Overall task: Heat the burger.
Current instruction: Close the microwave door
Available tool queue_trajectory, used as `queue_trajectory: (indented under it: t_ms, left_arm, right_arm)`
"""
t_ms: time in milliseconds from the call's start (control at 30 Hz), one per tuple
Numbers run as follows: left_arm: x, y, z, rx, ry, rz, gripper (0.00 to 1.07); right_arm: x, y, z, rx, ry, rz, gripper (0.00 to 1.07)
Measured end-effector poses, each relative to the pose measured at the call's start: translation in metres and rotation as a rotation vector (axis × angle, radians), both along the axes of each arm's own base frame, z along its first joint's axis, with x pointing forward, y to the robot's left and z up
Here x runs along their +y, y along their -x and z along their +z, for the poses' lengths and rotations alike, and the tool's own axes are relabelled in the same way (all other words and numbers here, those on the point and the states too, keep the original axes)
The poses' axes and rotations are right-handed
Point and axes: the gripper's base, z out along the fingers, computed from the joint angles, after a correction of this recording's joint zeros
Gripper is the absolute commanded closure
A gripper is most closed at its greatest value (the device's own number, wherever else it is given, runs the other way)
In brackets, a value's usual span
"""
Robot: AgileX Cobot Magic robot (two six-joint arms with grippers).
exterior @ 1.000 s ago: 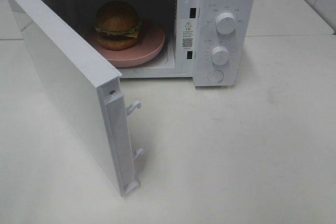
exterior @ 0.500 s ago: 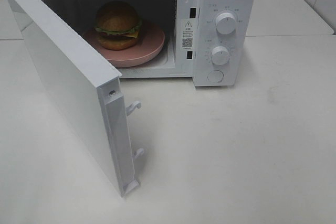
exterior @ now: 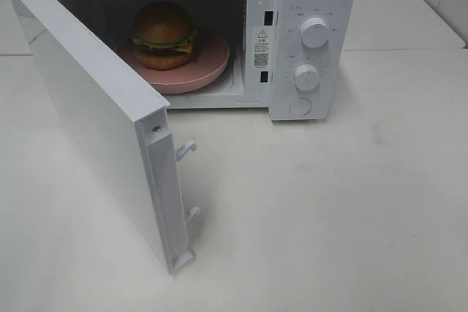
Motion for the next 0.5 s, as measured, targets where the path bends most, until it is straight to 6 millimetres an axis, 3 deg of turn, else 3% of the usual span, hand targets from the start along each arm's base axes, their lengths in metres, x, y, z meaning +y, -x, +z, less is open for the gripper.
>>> queue_trajectory:
  t_ms: [500]
  left_arm:
    - [0.0, 0.0, 0.0, 0.0, 0.0, 0.0, 0.07]
  right_arm:
    - [0.0, 0.0, 0.0, 0.0, 0.0, 0.0, 0.32]
